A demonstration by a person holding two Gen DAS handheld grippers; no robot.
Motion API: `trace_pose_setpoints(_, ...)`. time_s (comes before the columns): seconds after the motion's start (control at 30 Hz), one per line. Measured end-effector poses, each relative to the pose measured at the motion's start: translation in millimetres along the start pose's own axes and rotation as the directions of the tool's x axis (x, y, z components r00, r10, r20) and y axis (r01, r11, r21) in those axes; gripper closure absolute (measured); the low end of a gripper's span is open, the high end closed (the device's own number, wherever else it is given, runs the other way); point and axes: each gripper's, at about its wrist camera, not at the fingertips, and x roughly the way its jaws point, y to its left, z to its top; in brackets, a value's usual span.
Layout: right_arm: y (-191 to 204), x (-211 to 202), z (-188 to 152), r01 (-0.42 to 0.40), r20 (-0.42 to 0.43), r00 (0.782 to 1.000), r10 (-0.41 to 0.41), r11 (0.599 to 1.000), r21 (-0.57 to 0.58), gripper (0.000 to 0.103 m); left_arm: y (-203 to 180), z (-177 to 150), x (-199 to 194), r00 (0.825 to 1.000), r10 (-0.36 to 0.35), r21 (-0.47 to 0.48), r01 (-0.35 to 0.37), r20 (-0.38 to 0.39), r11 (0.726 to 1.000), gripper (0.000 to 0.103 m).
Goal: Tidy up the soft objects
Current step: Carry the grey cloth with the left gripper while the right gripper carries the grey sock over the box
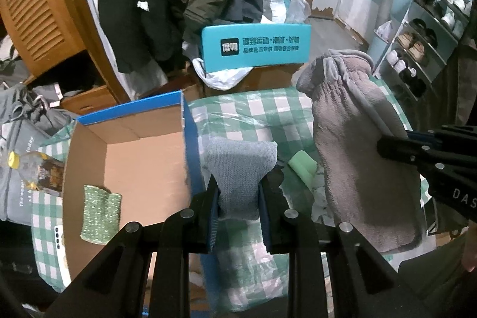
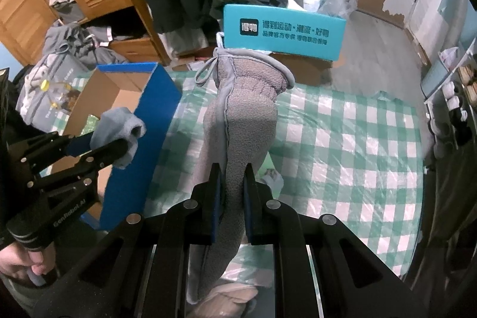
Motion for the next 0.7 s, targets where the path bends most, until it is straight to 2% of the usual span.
trace_pose_setpoints(0.7,59.6,-12.3,18.3,-0.082,0.037,0.996,0.085,0.994,-0.076,0.091,58.8,-16.7,-33.9,0.996,0.073,-0.075,-0.069,0.051,0.995,0.079)
